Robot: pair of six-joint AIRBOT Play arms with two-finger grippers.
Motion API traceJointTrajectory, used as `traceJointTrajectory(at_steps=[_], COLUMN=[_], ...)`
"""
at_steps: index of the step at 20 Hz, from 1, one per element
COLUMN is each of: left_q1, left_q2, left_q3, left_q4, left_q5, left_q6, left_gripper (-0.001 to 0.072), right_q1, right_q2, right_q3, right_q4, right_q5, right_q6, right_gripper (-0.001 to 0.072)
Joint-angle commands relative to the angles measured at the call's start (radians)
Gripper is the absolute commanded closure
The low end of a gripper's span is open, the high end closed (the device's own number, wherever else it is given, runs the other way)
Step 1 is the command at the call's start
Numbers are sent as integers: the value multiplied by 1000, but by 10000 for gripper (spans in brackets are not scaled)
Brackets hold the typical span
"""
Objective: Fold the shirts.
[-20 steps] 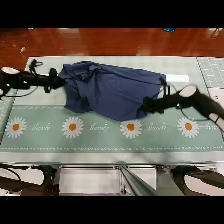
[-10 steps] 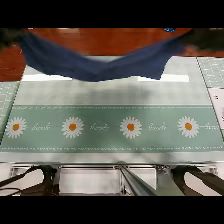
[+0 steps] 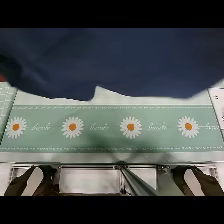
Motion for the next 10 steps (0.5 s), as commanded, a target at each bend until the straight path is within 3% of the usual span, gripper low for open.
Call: traceJointTrajectory(at_steps=[1,3,5,7,10], left_q1=[-101,-259,-401,-494,-520], left_q2=[161,228,264,270,260], left_q3=[5,4,4,-3,-87], left_q4=[364,620,764,858,912], left_q5=[7,-32,-109,-184,-189], left_q6=[-67,-134,-176,-209,-242], left_gripper=[685,685,685,685,685], right_q1=[21,79,124,135,134], right_q2=[125,159,172,169,163], right_q3=[10,10,9,2,-67], right_q4=[-181,-278,-350,-376,-360], right_q5=[64,137,219,280,281], right_q6=[43,78,108,116,124], right_gripper=[685,685,685,685,685])
